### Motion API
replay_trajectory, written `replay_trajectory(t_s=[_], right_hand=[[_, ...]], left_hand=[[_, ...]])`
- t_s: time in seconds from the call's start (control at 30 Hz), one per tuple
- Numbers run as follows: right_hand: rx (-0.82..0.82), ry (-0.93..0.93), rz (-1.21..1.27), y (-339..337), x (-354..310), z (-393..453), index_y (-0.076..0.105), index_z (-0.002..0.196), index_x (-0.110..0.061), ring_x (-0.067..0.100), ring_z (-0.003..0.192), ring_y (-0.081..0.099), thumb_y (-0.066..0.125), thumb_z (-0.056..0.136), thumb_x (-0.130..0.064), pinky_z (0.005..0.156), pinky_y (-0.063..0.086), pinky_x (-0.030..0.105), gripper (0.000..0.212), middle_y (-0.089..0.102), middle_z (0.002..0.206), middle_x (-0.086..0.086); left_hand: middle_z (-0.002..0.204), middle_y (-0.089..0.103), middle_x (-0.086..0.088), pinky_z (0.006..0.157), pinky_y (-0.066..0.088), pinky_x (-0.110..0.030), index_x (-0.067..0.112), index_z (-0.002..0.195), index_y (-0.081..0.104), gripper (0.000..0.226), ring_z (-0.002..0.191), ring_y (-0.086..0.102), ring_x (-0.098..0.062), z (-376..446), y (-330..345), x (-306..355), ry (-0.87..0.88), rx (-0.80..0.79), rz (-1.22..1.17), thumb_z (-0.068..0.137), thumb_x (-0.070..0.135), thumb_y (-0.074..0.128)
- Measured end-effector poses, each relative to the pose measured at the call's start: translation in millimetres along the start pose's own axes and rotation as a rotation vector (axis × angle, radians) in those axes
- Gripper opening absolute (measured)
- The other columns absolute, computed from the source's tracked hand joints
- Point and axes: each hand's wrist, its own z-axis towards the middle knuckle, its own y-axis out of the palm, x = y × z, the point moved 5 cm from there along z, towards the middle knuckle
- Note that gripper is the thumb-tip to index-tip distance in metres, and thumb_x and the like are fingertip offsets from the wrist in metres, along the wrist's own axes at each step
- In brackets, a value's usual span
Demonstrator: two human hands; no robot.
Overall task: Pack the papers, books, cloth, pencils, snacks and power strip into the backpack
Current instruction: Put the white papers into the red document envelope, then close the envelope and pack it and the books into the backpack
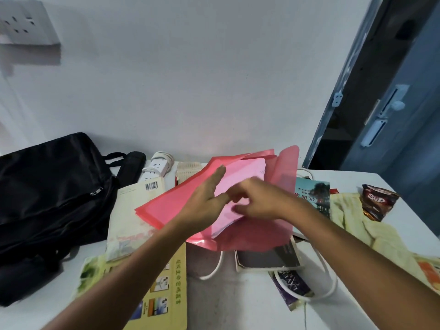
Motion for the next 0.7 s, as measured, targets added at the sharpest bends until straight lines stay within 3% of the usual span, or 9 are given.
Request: replay_trajectory(t_s=[0.1, 0.13, 0.17, 0.23, 0.3, 0.37, 0.5, 0.6, 0.7], right_hand=[[0.790, 0.103, -0.031, -51, 28, -36, 0.068, 0.107, -0.013, 0.023, 0.099, 0.053, 0.067, 0.079, -0.017, 0.083, 0.049, 0.041, 0.028, 0.066, 0.101, 0.005], [0.906, 0.253, -0.072, -56, 44, -50, 0.062, 0.117, -0.015, 0.027, 0.106, 0.049, 0.071, 0.078, -0.024, 0.088, 0.047, 0.046, 0.041, 0.062, 0.110, 0.008], [0.866, 0.428, -0.017, -54, 62, -58, 0.052, 0.130, -0.018, 0.029, 0.115, 0.046, 0.074, 0.076, -0.034, 0.093, 0.045, 0.048, 0.060, 0.055, 0.122, 0.010], [0.578, 0.649, 0.388, -30, 94, -64, 0.034, 0.143, -0.024, 0.029, 0.122, 0.048, 0.077, 0.073, -0.045, 0.096, 0.047, 0.048, 0.084, 0.048, 0.135, 0.006], [0.400, 0.625, 0.820, -4, 107, -61, 0.043, 0.138, -0.022, 0.031, 0.110, 0.061, 0.074, 0.080, -0.025, 0.081, 0.055, 0.044, 0.066, 0.060, 0.124, 0.005], [0.418, 0.596, 1.038, 4, 117, -58, 0.060, 0.121, -0.009, 0.035, 0.096, 0.067, 0.058, 0.084, 0.005, 0.077, 0.058, 0.045, 0.040, 0.070, 0.105, 0.014], [0.412, 0.547, 1.083, -8, 135, -60, 0.063, 0.111, -0.001, 0.019, 0.072, 0.071, 0.049, 0.082, 0.019, 0.063, 0.058, 0.026, 0.038, 0.074, 0.085, 0.010], [0.265, 0.441, 1.086, -22, 139, -59, 0.063, 0.116, -0.003, 0.021, 0.078, 0.070, 0.050, 0.084, 0.017, 0.069, 0.057, 0.026, 0.040, 0.071, 0.100, 0.019], [0.125, 0.291, 1.082, -51, 127, -54, 0.064, 0.112, -0.004, 0.023, 0.080, 0.071, 0.048, 0.085, 0.015, 0.066, 0.056, 0.026, 0.037, 0.072, 0.098, 0.020]], left_hand=[[0.157, 0.021, 0.010, 0.108, 0.016, -0.013, 0.021, 0.151, 0.020, 0.069, 0.136, 0.020, 0.005, 0, 4, 0, -0.007, 0.023, -0.042, 0.091, -0.001, 0.046], [0.157, 0.020, 0.011, 0.109, 0.015, -0.014, 0.021, 0.151, 0.019, 0.070, 0.137, 0.018, 0.004, 0, 5, 1, -0.014, 0.043, -0.056, 0.091, -0.002, 0.045], [0.157, 0.019, 0.011, 0.110, 0.014, -0.015, 0.020, 0.151, 0.019, 0.070, 0.139, 0.016, 0.002, -1, 7, 2, -0.022, 0.064, -0.068, 0.090, -0.003, 0.045], [0.158, 0.016, 0.011, 0.115, 0.012, -0.019, 0.019, 0.152, 0.016, 0.072, 0.143, 0.011, -0.001, -2, 15, 8, -0.026, 0.081, -0.088, 0.090, -0.002, 0.045], [0.158, 0.014, 0.010, 0.114, 0.008, -0.017, 0.018, 0.152, 0.015, 0.072, 0.145, 0.009, -0.002, -5, 29, 14, -0.023, 0.064, -0.111, 0.090, -0.001, 0.046], [0.159, 0.014, 0.009, 0.110, 0.006, -0.014, 0.017, 0.152, 0.017, 0.069, 0.144, 0.008, -0.002, -8, 47, 19, -0.004, -0.005, -0.104, 0.092, 0.004, 0.049], [0.148, 0.039, 0.008, 0.111, 0.025, -0.026, 0.029, 0.140, 0.041, 0.049, 0.139, 0.029, -0.008, -7, 65, 24, 0.014, -0.147, -0.198, 0.092, 0.021, 0.051], [0.128, 0.054, 0.005, 0.103, 0.036, -0.030, 0.024, 0.127, 0.052, 0.039, 0.129, 0.043, -0.013, 13, 35, 19, 0.069, 0.030, -0.187, 0.089, 0.017, 0.059], [0.124, 0.056, 0.003, 0.098, 0.035, -0.021, 0.016, 0.125, 0.054, 0.054, 0.118, 0.049, -0.012, 40, -11, 27, 0.204, 0.231, 0.057, 0.073, 0.024, 0.064]])
